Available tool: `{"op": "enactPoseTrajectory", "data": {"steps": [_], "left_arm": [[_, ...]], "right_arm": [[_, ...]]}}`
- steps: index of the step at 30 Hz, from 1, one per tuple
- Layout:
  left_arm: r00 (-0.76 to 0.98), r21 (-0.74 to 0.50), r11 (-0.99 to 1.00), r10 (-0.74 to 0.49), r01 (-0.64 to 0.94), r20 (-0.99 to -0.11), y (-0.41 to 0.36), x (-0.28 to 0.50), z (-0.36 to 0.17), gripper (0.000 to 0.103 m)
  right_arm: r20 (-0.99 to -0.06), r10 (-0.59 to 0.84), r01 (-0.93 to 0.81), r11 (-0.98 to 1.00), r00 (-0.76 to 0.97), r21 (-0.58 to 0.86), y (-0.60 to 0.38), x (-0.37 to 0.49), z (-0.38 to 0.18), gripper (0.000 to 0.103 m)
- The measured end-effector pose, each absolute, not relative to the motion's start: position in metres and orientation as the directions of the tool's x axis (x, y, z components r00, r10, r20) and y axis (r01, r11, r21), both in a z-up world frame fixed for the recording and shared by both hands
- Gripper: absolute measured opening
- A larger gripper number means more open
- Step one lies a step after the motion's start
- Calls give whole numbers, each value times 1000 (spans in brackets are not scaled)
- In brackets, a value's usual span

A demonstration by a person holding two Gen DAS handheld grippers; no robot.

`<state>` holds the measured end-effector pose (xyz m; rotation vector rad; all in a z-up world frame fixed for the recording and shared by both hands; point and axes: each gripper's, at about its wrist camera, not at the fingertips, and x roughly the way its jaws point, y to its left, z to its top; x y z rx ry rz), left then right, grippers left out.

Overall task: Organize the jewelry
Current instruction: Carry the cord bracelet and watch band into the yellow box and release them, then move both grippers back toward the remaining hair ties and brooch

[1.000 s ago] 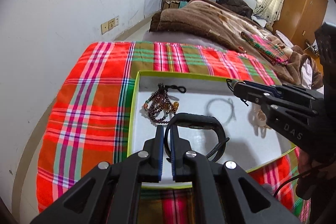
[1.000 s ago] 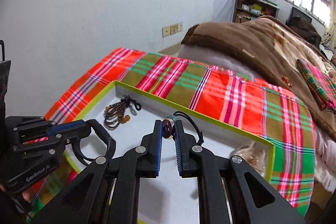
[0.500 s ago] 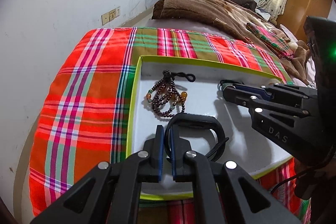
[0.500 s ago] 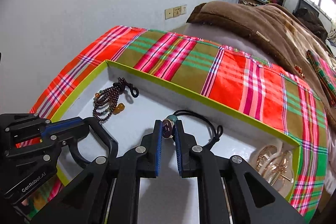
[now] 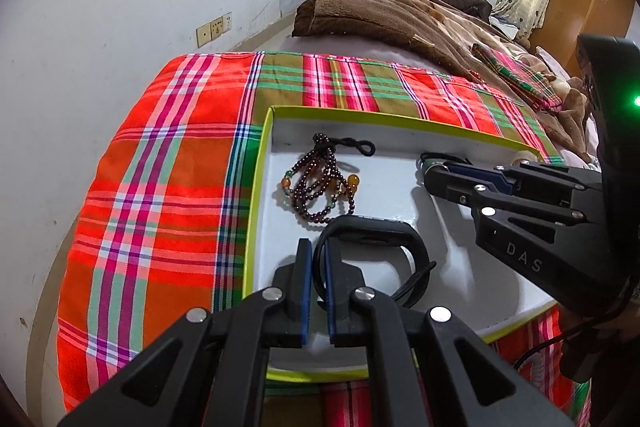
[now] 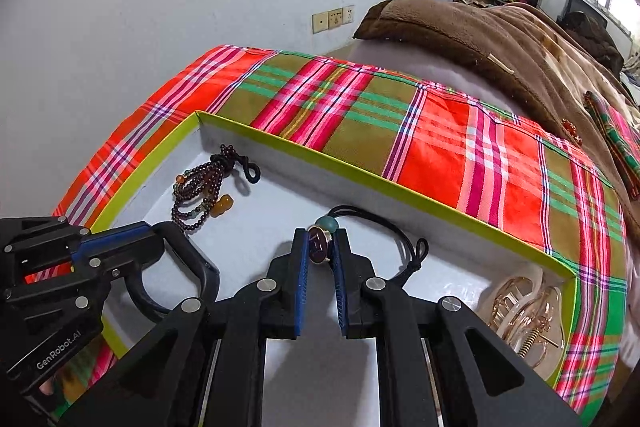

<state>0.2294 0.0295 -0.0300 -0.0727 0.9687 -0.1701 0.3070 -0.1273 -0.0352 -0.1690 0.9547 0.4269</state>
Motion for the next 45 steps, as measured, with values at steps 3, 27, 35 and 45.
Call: {"op": "enactPoseTrajectory", "data": {"steps": [3,27,35,45], "left_arm": [[553,-138,984,-176,111,-814,29,229,-28,7],[604,-164,978,-206,125,-770,28,202,6,40],[624,-184,973,-232,142,-747,28,173,20,43],[606,-220,962,-274,163,-746,36,128,17,46]], "right_arm": [[-820,276,-423,905,501,46,-127,308,-36,12],[-769,301,-387,919,564,76,-143,277,-4,33],[-738,318,-376,922,595,94,-155,244,14,34],[-707,341,-369,921,620,121,-180,186,23,34]]}}
